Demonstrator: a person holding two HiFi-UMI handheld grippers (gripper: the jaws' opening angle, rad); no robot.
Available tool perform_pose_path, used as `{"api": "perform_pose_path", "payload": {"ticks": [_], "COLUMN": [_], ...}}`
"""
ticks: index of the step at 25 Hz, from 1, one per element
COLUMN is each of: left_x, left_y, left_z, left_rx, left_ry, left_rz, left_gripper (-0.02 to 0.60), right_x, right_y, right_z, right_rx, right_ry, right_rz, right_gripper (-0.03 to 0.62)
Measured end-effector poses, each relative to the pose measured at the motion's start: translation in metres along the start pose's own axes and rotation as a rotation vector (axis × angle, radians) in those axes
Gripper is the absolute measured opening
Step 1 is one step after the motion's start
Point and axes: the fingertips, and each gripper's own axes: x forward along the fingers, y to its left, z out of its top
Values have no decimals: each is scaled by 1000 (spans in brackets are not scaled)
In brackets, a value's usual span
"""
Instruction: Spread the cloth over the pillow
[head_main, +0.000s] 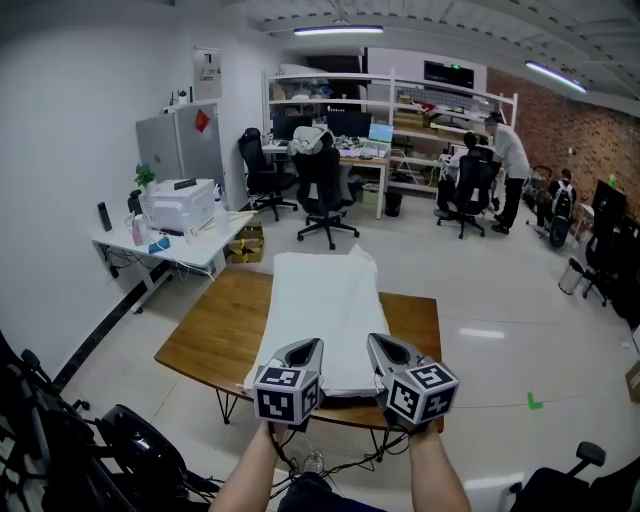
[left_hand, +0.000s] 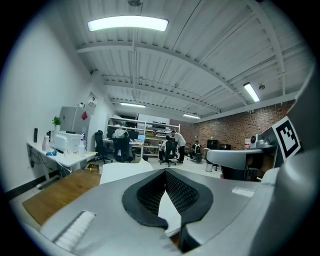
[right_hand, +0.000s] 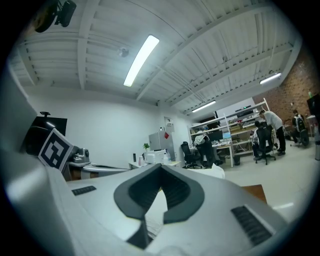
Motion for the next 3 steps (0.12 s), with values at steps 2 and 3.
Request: {"api": "perform_pose_path", "payload": {"ticks": [2, 3], "left_x": [1, 1], "left_y": [-1, -1], "left_z": [0, 0], "left_rx": [3, 4], "left_ry": [4, 5], "left_rz": [0, 0], "left_gripper": [8, 8], "right_x": [0, 0], "right_y": [-1, -2], "right_z": [0, 0], "right_rx": [-1, -1], "right_ry": [0, 1], "right_rz": [1, 2], "right_gripper": [14, 12]}}
